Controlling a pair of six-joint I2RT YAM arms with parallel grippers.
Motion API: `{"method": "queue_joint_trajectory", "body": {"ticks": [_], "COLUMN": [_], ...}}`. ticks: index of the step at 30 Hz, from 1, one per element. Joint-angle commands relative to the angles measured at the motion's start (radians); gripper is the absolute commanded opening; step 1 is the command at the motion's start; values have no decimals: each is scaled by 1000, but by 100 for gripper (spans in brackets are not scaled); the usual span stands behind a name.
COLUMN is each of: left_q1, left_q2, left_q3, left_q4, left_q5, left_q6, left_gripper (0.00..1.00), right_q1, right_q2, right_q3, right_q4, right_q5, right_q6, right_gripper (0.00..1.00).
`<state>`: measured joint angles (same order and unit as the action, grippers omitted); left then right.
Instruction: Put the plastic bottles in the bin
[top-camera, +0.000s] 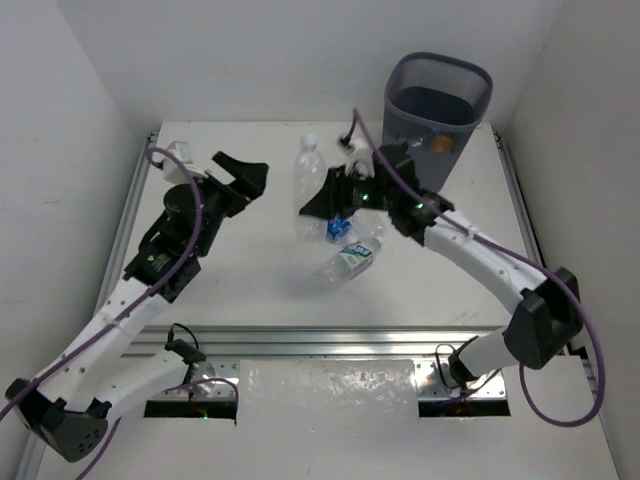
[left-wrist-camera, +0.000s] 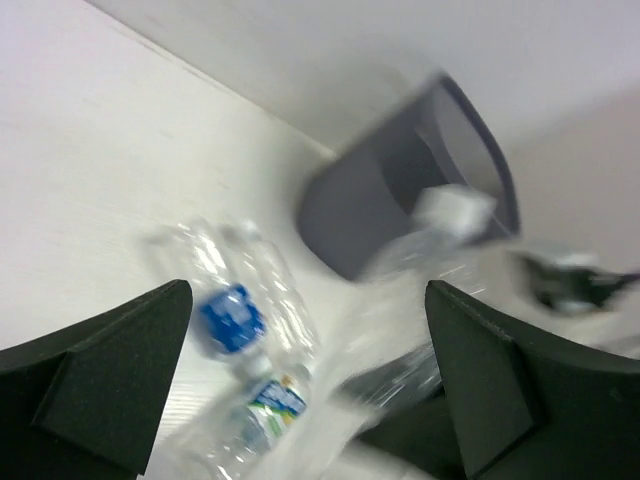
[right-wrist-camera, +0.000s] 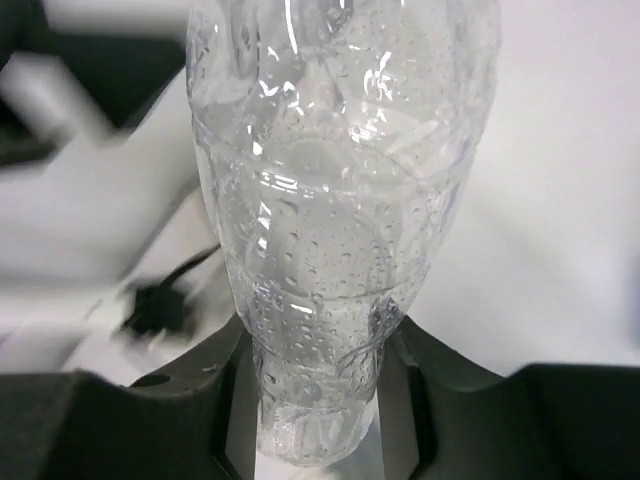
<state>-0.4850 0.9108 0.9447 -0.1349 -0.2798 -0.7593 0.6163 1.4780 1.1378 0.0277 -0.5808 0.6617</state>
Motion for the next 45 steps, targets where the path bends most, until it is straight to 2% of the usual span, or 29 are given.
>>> {"method": "queue_joint_trajectory", "body": {"ticks": [1,2,3,7,9,10,12,13,15,16,20,23,26,27,28,29,30,32,33,36,37,40,42,45], "left_q1": [-4,-4,-4,-6,-6,-6,-7,-9,-9,-9,-9,-9,-9,-7,-6,-4,-4,-4,-4,-7,-7,-7,-9,-13], "left_q2": [-55,-62,-70,-63,-59,-62,-72,-79,-87,-95,-118,-154,-181,-191,-196,-196,-197,-194,-193,-200,-205,-222,-231,-251], "left_q3": [78,75,72,40,40,40,49,49,43,33,-18,-82,-81,-83,-81,-80,-84,-86,-86,-87,-89,-90,-92,-93], "left_q4": [-366,-380,-387,-419,-440,-446,-474,-480,-499,-508,-511,-490,-486,-485,-492,-499,-502,-503,-503,-511,-508,-503,-506,-502], "left_q5": [-274,-259,-204,-116,-78,-59,-38,-35,-42,-59,-90,-105,-117,-143,-153,-162,-163,-160,-153,-144,-142,-137,-125,-118], "left_q6": [18,18,29,51,66,78,116,155,195,225,264,256,250,245,242,238,232,233,232,226,227,232,233,236], "left_gripper": [100,100,100,100,100,100,100,100,100,100,100,100,100,100,100,100,100,100,100,100,100,100,100,100], "right_q1": [-117,-153,-226,-409,-492,-527,-558,-588,-609,-612,-606,-554,-400,-321,-284,-201,-161,-17,23,152,186,259,283,290], "right_q2": [-67,-47,9,206,373,433,575,599,584,567,492,366,175,72,15,-42,-152,-229,-245,-168,-98,17,151,315], "right_q3": [241,358,413,681,909,1094,1239,1293,1252,1191,1217,1173,925,751,652,426,307,37,-13,-39,-32,71,207,362], "right_q4": [-369,-476,-515,-603,-673,-740,-778,-770,-723,-674,-666,-686,-684,-681,-664,-596,-547,-404,-387,-481,-512,-687,-866,-1020], "right_q5": [450,499,571,547,515,515,518,513,475,472,476,571,758,803,855,883,970,1047,1085,1202,1237,1296,1305,1277], "right_q6": [-218,-234,-260,-287,-310,-316,-338,-340,-330,-336,-320,-330,-335,-257,-205,-159,-61,19,103,304,358,556,693,795], "right_gripper": [0,0,0,0,2,4,17,42,91,98,99,99,99,99,99,99,99,99,99,99,99,99,99,99]}}
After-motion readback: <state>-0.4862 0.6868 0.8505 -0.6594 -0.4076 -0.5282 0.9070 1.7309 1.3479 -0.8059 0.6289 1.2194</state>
